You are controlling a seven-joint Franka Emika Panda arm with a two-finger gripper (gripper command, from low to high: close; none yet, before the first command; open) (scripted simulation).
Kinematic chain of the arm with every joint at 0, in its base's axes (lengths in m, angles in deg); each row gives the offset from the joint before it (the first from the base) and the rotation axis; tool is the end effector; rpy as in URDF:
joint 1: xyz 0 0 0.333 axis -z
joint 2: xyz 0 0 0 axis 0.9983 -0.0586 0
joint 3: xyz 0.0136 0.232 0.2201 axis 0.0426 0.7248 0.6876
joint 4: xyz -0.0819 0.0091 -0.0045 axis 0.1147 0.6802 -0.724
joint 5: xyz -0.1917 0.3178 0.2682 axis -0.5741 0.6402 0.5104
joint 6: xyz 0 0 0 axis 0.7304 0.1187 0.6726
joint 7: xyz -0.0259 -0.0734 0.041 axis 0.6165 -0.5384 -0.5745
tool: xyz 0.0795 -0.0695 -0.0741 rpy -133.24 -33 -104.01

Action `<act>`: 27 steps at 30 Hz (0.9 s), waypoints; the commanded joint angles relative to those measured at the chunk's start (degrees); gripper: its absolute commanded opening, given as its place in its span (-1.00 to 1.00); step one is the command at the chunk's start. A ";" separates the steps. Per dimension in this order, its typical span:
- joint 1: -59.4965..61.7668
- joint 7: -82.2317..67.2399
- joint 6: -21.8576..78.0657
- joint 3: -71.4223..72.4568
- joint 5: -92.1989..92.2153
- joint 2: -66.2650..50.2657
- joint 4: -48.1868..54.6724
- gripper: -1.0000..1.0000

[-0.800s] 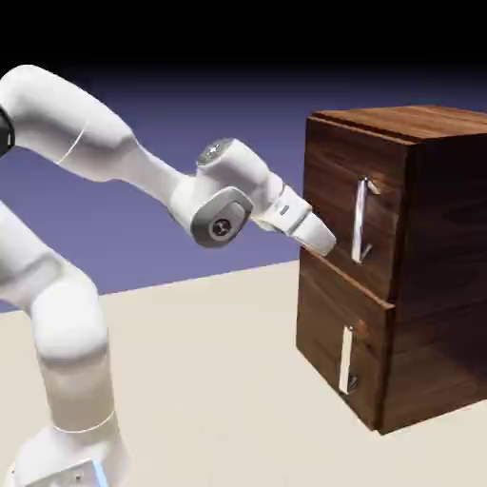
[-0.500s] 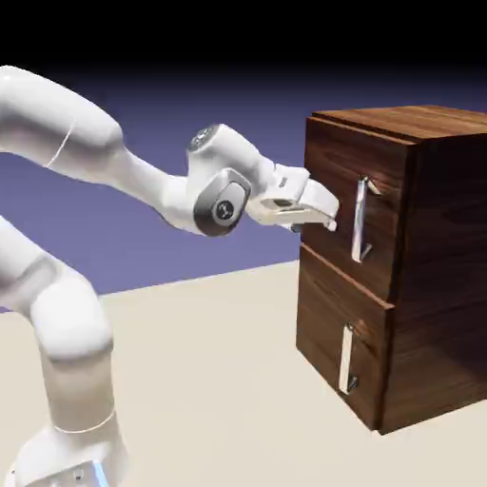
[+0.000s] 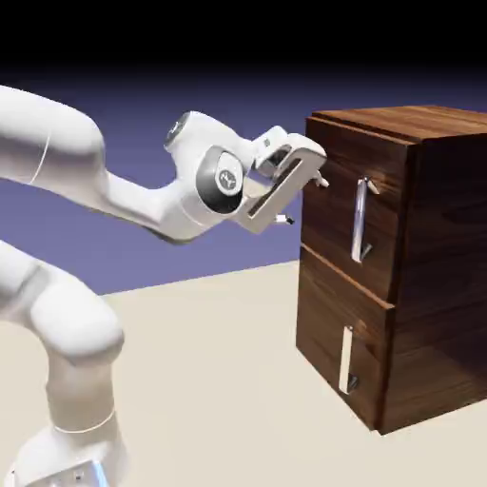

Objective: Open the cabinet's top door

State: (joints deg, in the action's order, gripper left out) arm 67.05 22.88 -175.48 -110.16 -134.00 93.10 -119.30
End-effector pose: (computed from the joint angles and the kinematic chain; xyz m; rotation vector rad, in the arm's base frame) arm 0.4271 0.0208 0.4964 2.4105 0.6977 1.3832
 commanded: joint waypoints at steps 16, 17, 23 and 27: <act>-12.00 -16.86 3.71 -15.51 -39.87 8.81 2.50 0.00; -12.75 -17.91 3.94 -16.48 -42.36 9.36 2.66 0.00; -17.24 -24.23 5.33 -22.30 -57.31 12.67 3.60 0.00; -20.24 -28.45 6.25 -26.18 -67.28 14.87 4.23 0.00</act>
State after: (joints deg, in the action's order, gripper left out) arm 46.81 -5.57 -169.23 -136.33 -201.27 107.97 -115.07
